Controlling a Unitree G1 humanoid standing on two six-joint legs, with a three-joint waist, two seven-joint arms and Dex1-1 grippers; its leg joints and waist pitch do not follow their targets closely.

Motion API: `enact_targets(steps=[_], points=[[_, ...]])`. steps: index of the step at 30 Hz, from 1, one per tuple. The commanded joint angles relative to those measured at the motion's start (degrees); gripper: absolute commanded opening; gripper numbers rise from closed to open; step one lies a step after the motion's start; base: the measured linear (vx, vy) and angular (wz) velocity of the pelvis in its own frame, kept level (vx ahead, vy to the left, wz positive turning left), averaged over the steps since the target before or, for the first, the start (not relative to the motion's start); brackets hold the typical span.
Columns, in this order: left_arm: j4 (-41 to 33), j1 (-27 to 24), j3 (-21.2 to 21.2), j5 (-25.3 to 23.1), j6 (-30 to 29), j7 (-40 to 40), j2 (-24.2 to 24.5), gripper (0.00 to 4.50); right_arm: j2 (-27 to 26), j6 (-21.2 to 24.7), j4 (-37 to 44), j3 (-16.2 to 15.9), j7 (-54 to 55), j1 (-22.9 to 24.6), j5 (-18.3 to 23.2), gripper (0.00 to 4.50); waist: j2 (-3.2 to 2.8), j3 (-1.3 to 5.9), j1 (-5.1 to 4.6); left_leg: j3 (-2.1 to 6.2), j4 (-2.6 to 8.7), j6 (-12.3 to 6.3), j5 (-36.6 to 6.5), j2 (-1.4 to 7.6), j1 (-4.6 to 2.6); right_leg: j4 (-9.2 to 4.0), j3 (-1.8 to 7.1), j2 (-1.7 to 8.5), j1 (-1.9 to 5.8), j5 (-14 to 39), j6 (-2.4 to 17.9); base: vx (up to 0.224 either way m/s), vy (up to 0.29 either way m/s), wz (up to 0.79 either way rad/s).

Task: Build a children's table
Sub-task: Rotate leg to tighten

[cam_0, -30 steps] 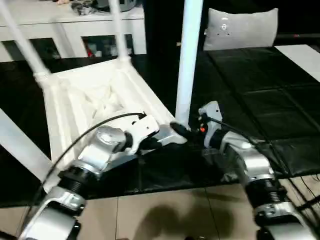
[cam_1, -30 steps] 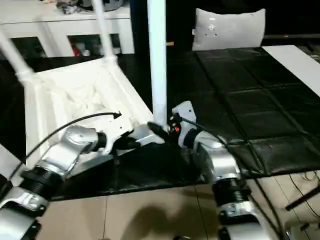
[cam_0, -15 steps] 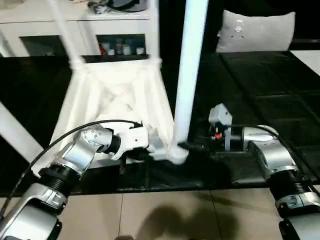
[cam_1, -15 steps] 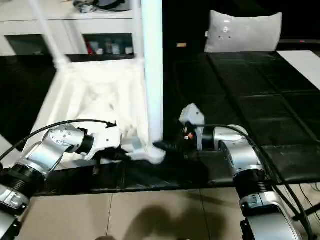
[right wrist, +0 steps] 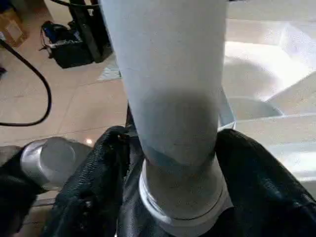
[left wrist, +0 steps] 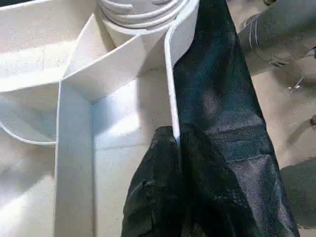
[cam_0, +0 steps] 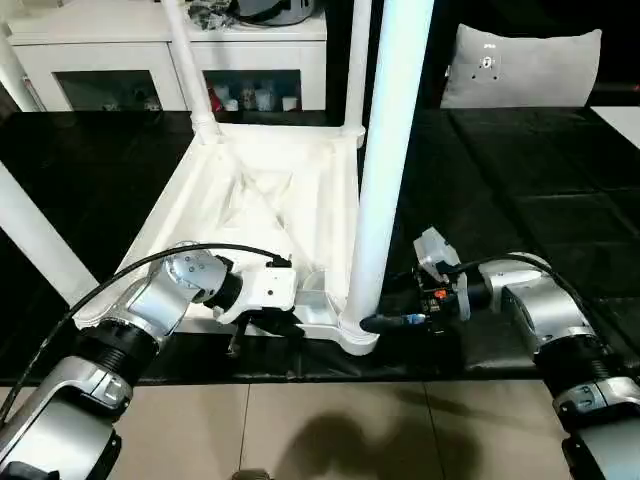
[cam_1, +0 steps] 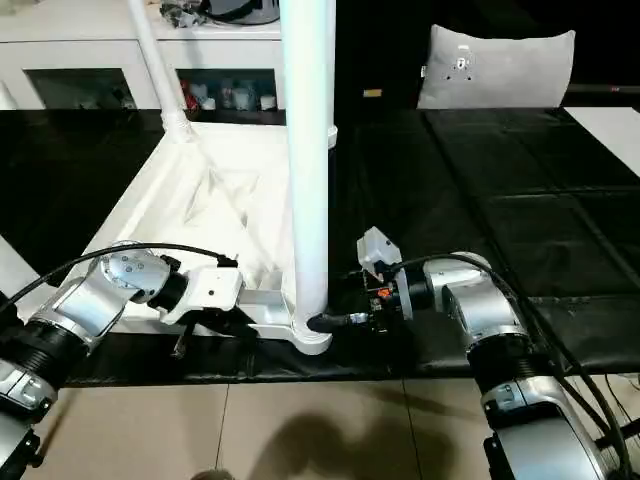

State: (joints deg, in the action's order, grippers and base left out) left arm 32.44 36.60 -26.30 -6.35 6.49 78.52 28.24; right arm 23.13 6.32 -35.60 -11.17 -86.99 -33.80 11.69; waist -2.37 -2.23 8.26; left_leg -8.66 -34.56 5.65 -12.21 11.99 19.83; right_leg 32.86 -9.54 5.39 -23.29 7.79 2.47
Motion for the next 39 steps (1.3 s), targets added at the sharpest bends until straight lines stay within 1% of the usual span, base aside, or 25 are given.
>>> enact_targets(steps=[1,4,6,8,11,13,14,15,16,17,18,19,20,21,22,23,24,25,27,30,31,32,35,37,39], points=[[0.1,0.2,-2.6,-0.7,0.6,3.1,-0.6,0.00,0.0,0.8,-0.6,-0.5,-1.1,-1.3,1.0,2.66,0.43,4.18,-0.28,-0.40,3.79,-4.73,-7.1,1.60,0.24,-3.70,3.56,3.73,3.67,21.5,6.2,0.000,0.000,0.00],[0.4,0.1,-2.1,0.2,-0.3,4.0,-1.0,0.00,-0.4,2.3,-1.2,-0.2,-1.7,-1.7,1.6,2.34,0.47,4.18,-0.25,-0.45,3.75,-4.92,-6.7,1.56,0.31,-3.58,3.58,3.70,3.69,20.8,6.4,0.000,0.000,0.00],[0.3,0.0,-1.8,0.7,-0.9,4.4,-1.2,0.00,-0.6,2.6,-1.3,0.1,-1.7,-1.8,1.9,2.27,0.54,4.18,-0.23,-0.46,3.77,-4.94,-6.5,1.61,0.24,-3.60,3.61,3.69,3.70,20.7,6.5,0.000,0.000,0.00],[-0.6,-0.5,-0.6,2.6,-4.1,4.3,-1.9,0.00,-1.3,4.5,-0.6,1.2,-0.6,-1.4,2.8,2.03,0.57,4.21,-0.20,-0.43,3.75,-4.94,-6.2,1.61,0.39,-3.42,3.63,3.76,3.74,20.3,6.6,0.000,0.000,0.00],[-1.2,-0.8,0.4,3.7,-6.6,3.7,-2.6,0.00,-1.8,5.8,0.0,1.8,0.4,-1.1,3.4,1.97,0.59,4.10,-0.32,-0.51,3.78,-4.75,-6.2,1.56,0.36,-3.55,3.59,3.66,3.73,20.9,6.5,0.000,0.000,0.00],[-2.6,-1.2,1.7,4.4,-10.8,0.9,-3.7,0.00,-3.7,5.6,0.2,2.4,7.4,-0.8,1.9,1.96,0.58,4.03,-0.31,-0.51,3.80,-4.46,-6.7,1.45,0.28,-3.80,3.48,3.72,3.67,22.6,5.8,0.000,0.000,0.00],[-2.6,-1.2,1.7,4.4,-10.8,0.9,-3.7,0.00,-3.7,5.6,0.2,2.4,7.4,-0.8,1.9,1.96,0.52,3.75,-0.61,-0.55,3.85,-3.75,-7.9,1.26,0.23,-4.27,3.32,3.64,3.57,25.0,4.8,0.000,0.000,0.00],[-3.8,-1.5,3.1,5.1,-14.0,-2.2,-5.1,0.00,-5.5,5.4,-0.6,3.3,13.8,-1.2,0.7,1.96,0.53,3.77,-0.61,-0.55,3.86,-3.54,-8.4,1.15,0.09,-4.44,3.24,3.67,3.61,26.2,4.4,0.000,0.000,0.00],[-5.1,-1.9,4.9,5.9,-17.6,-6.4,-7.2,0.00,-7.8,5.8,-1.8,4.7,22.1,-1.8,-0.5,1.95,0.43,3.53,-1.08,-0.45,3.96,-2.71,-8.8,1.02,0.34,-4.51,3.10,3.63,3.68,27.4,3.7,0.000,0.000,0.00],[-5.1,-1.9,4.9,5.9,-17.6,-6.4,-7.2,0.00,-7.8,5.8,-1.8,4.7,22.1,-1.8,-0.5,1.95,0.45,3.33,-1.79,-0.35,4.06,-1.78,-10.1,0.83,0.03,-5.10,2.80,3.59,3.52,29.9,2.7,0.000,0.000,0.00],[-5.6,-1.9,6.5,6.1,-20.0,-10.8,-9.1,0.00,-9.6,6.3,-2.4,5.7,27.6,-2.3,-1.0,1.95,0.53,3.43,-2.24,-0.35,3.89,-1.59,-10.6,0.55,0.07,-5.22,2.60,3.57,3.71,30.7,2.1,0.000,0.000,0.00],[-6.1,-2.1,8.4,6.1,-22.5,-16.3,-11.7,0.00,-12.0,7.7,-3.0,7.2,35.0,-2.8,-1.5,1.94,0.25,3.31,-3.16,-0.21,3.98,-1.01,-10.5,0.62,0.24,-5.23,2.54,3.47,3.78,30.4,1.9,0.000,0.000,0.00],[-6.1,-2.1,8.4,6.1,-22.5,-16.3,-11.7,0.00,-12.0,7.7,-3.0,7.2,35.0,-2.8,-1.5,1.91,0.60,3.32,-4.06,-0.18,3.70,-1.02,-11.3,0.09,0.45,-5.76,1.91,3.28,4.01,31.8,0.8,0.000,0.000,0.00],[-6.2,-2.2,9.4,5.7,-23.7,-19.8,-13.4,0.00,-13.6,8.7,-3.1,7.9,39.6,-3.0,-2.0,1.91,0.43,3.49,-4.31,-0.14,3.66,-1.11,-11.4,0.02,0.27,-5.78,1.89,3.33,4.05,31.9,0.6,0.000,0.000,0.00],[-6.4,-2.4,10.3,5.4,-24.8,-23.4,-15.2,0.00,-15.2,9.0,-3.1,8.4,44.1,-3.0,-2.9,1.91,0.49,3.45,-5.24,-0.20,3.55,-2.06,-11.6,-0.18,0.45,-6.10,1.85,3.13,3.92,31.6,0.3,0.000,0.000,0.00],[-7.1,-2.8,10.8,4.7,-26.0,-26.3,-17.0,0.00,-17.0,8.7,-2.9,9.0,48.0,-2.7,-3.3,1.91,0.44,3.56,-5.54,-0.21,3.54,-2.22,-11.3,-0.12,0.41,-6.02,1.91,3.14,3.94,30.9,0.5,0.000,0.000,0.00],[-7.5,-3.1,11.3,4.1,-26.6,-29.1,-18.6,0.00,-18.6,7.5,-2.6,9.6,50.4,-2.3,-3.1,1.91,0.58,3.67,-6.16,-0.19,3.54,-2.74,-10.2,-0.15,0.73,-5.96,1.90,3.20,4.12,29.2,1.1,0.000,0.000,0.00],[-7.9,-3.3,11.4,3.8,-27.2,-30.6,-19.5,0.00,-19.5,6.8,-2.4,10.1,51.4,-2.0,-2.9,2.26,0.50,3.81,-6.32,-0.24,3.48,-3.41,-9.6,-0.15,0.66,-5.90,1.94,3.22,4.01,28.3,1.4,0.000,0.000,0.00],[-8.5,-3.5,11.5,3.2,-27.5,-32.6,-20.8,0.00,-20.8,5.7,-2.2,10.8,52.9,-1.5,-2.6,2.61,0.54,3.95,-6.39,-0.38,3.47,-4.59,-8.6,0.00,0.53,-5.65,2.19,3.18,3.81,26.1,2.7,0.000,0.000,0.00],[-8.9,-3.5,11.2,2.6,-27.9,-34.1,-21.7,0.00,-21.7,5.3,-1.5,11.3,53.6,-1.0,-2.2,2.83,0.44,4.09,-5.91,-0.36,3.62,-6.00,-6.1,0.22,0.80,-5.06,2.50,3.24,4.07,22.6,3.9,0.000,0.000,0.00],[-9.2,-3.5,10.6,2.0,-28.1,-35.1,-22.2,0.00,-22.1,5.3,-0.4,11.5,54.2,-0.4,-2.1,2.96,0.30,4.40,-5.27,-0.17,3.68,-6.59,-3.4,0.74,0.82,-4.12,2.86,3.37,4.15,17.9,5.5,0.000,0.000,0.00],[-9.3,-3.5,10.5,1.9,-28.1,-35.3,-22.3,0.00,-22.1,5.3,-0.2,11.5,54.1,-0.3,-2.0,3.05,0.18,4.35,-4.97,-0.18,3.63,-7.02,-2.4,0.96,0.77,-3.79,2.99,3.31,4.02,15.4,6.4,0.000,0.000,0.00],[-9.0,-3.5,9.9,0.9,-27.1,-35.3,-21.2,0.00,-20.4,4.7,2.3,11.4,52.2,1.1,-2.1,3.17,0.19,4.35,-4.71,-0.21,3.63,-7.34,-2.3,1.06,0.76,-3.42,3.12,3.37,4.15,13.4,7.4,0.000,0.000,0.00],[-9.0,-3.9,9.3,0.3,-25.3,-34.3,-19.7,0.00,-18.2,4.2,4.3,11.7,49.9,2.4,-1.6,3.48,0.30,4.37,-4.33,-0.34,3.57,-7.45,-2.5,0.96,0.84,-3.33,3.25,3.45,4.22,12.9,7.7,0.000,0.000,0.00],[-8.5,-4.4,8.4,-0.6,-22.6,-32.0,-17.1,0.00,-15.4,5.5,5.6,13.9,45.2,3.0,1.7,3.53,0.26,4.33,-4.09,-0.35,3.62,-7.43,-3.5,0.86,0.80,-3.56,3.22,3.50,4.30,14.3,7.3,0.000,0.000,0.00]])
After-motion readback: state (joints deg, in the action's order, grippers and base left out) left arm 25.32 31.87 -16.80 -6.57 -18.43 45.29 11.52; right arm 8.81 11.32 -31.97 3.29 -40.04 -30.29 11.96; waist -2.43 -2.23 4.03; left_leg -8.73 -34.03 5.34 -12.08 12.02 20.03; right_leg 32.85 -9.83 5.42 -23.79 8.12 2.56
